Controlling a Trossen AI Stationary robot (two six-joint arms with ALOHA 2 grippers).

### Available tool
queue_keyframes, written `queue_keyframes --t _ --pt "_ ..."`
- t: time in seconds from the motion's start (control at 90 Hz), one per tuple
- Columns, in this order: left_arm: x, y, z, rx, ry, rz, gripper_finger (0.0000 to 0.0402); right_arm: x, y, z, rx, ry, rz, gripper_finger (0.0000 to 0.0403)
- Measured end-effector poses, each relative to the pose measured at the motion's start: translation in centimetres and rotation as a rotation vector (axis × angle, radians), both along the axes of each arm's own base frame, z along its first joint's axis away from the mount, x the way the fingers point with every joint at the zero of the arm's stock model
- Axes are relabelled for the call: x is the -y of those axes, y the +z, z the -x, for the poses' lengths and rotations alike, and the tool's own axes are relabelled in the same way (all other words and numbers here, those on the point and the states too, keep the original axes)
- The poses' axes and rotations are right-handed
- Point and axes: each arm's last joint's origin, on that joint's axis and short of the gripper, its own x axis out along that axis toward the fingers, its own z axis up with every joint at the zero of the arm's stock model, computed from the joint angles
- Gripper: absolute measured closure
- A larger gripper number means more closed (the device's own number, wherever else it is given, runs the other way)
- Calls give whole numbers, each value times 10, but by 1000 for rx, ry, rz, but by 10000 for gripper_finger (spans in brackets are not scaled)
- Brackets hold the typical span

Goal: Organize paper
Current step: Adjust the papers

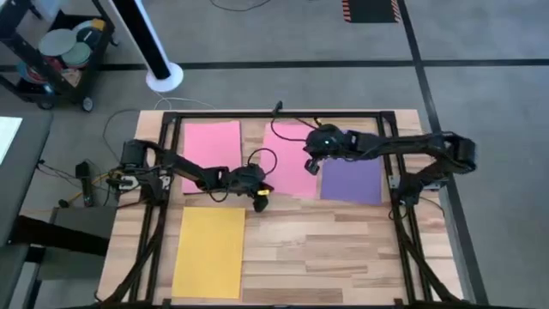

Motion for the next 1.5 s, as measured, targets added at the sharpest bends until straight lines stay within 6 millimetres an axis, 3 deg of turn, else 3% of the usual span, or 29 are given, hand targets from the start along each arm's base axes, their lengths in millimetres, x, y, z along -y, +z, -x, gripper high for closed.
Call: queue_keyframes --t 0.2,0.311,0.411,0.6,0.778,1.067,1.5 --pt "-18 3 -1 26 -5 38 401 -54 61 27 31 91 27 403" --pt "-29 7 -4 43 12 25 401 -72 72 45 6 26 86 403" --pt "-41 14 -8 71 39 23 401 -71 56 54 -51 -75 56 403" --pt "-64 27 -21 131 99 29 401 -58 -13 66 -175 -272 -44 403" --pt "-87 11 -36 105 166 116 401 -45 -53 84 -143 -552 -118 403" --pt "-108 -17 -54 4 244 189 401 -29 -75 103 -100 -784 -178 403" --pt "-110 -24 -57 -73 341 171 401 -21 -92 117 -122 -848 -207 403"
